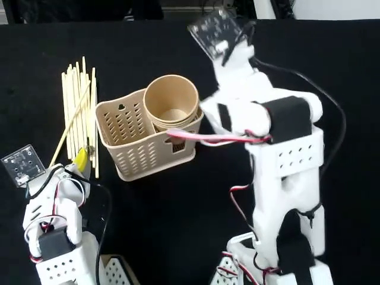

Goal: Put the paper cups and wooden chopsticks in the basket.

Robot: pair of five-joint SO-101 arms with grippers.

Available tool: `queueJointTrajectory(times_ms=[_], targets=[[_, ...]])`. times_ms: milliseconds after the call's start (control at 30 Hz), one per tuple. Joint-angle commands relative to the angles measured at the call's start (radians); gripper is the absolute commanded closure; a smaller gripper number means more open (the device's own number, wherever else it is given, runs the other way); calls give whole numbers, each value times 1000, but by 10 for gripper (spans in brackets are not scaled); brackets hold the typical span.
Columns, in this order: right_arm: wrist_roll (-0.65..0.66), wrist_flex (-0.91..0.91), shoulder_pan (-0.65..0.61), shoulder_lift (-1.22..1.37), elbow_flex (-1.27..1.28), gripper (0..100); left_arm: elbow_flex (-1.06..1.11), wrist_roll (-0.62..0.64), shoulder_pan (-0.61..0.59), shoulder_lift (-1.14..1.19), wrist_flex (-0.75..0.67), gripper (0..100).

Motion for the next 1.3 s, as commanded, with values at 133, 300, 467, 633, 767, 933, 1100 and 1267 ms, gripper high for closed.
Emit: queueJointTrajectory(times_ms=[133,300,467,633,767,933,1100,1267], targets=[[701,26,407,-331,461,731,-4,-2,12,-8,-18,726],[1073,-123,651,-570,805,729,-4,-2,12,-8,-21,726],[1297,-370,784,-682,1150,729,-5,-2,12,-8,-21,726],[1301,-703,789,-682,1409,729,-5,-2,10,-8,-21,726],[1301,-985,789,-682,1564,733,-5,-2,10,-8,-20,726],[1303,-1108,783,-682,1629,755,-5,-2,10,-8,-20,726],[1272,-1117,764,-691,1624,988,-5,-2,10,-8,-18,726],[1140,-1123,758,-691,1566,986,-5,-2,10,-8,-20,726]])
